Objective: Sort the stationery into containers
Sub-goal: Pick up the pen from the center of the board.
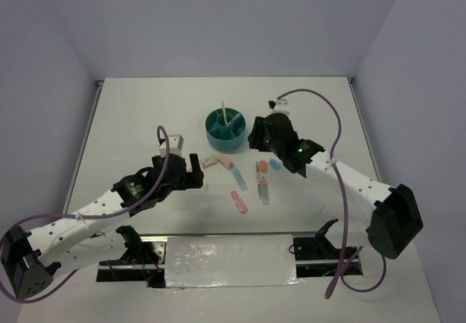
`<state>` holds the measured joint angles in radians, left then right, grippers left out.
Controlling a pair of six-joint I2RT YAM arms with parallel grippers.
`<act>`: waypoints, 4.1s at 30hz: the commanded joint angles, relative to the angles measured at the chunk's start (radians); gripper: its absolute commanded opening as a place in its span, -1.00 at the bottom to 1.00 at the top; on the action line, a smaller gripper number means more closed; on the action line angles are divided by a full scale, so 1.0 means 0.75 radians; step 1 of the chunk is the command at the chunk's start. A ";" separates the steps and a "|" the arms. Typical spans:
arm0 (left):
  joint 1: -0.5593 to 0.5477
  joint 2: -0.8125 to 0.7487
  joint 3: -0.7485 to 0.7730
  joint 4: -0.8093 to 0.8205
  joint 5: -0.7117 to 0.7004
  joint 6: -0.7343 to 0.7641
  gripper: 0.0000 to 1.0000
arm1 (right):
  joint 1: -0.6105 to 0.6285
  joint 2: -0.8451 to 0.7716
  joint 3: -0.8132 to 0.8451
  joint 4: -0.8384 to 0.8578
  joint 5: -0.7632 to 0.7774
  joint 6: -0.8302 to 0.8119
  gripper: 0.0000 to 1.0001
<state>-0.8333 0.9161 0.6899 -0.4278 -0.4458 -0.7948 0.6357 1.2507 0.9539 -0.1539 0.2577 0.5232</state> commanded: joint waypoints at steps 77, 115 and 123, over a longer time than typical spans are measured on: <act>0.007 0.022 0.076 -0.103 0.191 0.121 0.99 | 0.108 0.517 -0.016 -0.355 0.084 0.084 -0.29; 0.003 0.449 0.150 0.106 0.208 0.115 0.88 | 0.283 0.086 -0.010 -0.545 0.188 0.200 -1.00; 0.009 0.754 0.234 0.108 0.142 0.143 0.21 | 0.349 -0.201 -0.012 -0.666 0.200 0.184 -1.00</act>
<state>-0.8326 1.4330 0.8181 -0.3721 -0.3122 -0.7067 0.8810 1.1137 0.9314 -0.5690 0.3805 0.6609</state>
